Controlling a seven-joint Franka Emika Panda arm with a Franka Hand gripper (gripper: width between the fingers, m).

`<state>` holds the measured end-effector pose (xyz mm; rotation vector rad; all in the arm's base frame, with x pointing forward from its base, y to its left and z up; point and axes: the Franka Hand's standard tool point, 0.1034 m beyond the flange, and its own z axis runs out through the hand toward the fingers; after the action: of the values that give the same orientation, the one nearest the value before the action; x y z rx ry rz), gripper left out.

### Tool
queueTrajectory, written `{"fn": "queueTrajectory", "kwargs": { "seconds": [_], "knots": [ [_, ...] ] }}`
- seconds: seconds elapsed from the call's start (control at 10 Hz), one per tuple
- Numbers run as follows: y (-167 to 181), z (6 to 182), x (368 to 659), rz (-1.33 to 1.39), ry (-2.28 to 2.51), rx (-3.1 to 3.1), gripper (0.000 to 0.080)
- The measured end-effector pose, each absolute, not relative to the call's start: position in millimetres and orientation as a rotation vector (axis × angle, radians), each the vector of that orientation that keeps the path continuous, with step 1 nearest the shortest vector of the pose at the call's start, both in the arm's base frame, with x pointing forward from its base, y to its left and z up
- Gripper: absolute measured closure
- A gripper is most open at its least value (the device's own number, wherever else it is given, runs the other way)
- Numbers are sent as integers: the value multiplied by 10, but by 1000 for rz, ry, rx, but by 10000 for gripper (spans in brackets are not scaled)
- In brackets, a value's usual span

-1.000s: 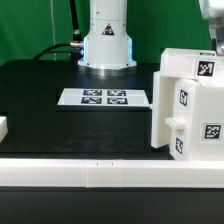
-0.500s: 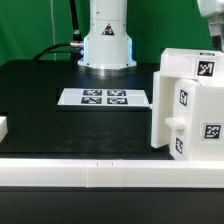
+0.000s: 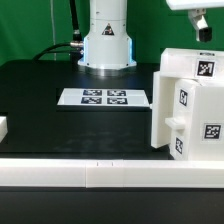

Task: Assemble cabinet

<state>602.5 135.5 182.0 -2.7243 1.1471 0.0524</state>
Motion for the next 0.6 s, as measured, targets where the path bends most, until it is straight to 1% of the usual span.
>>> {"fn": "queueTrajectory", "kwargs": {
  "seconds": [0.2, 0.3, 0.6],
  "knots": [
    [1344, 1820, 6025, 20, 848, -2836, 2],
    [1325, 1821, 6018, -25, 459, -2971, 2],
    [1356, 1802, 5995, -56, -137, -3042, 2]
  ]
}}
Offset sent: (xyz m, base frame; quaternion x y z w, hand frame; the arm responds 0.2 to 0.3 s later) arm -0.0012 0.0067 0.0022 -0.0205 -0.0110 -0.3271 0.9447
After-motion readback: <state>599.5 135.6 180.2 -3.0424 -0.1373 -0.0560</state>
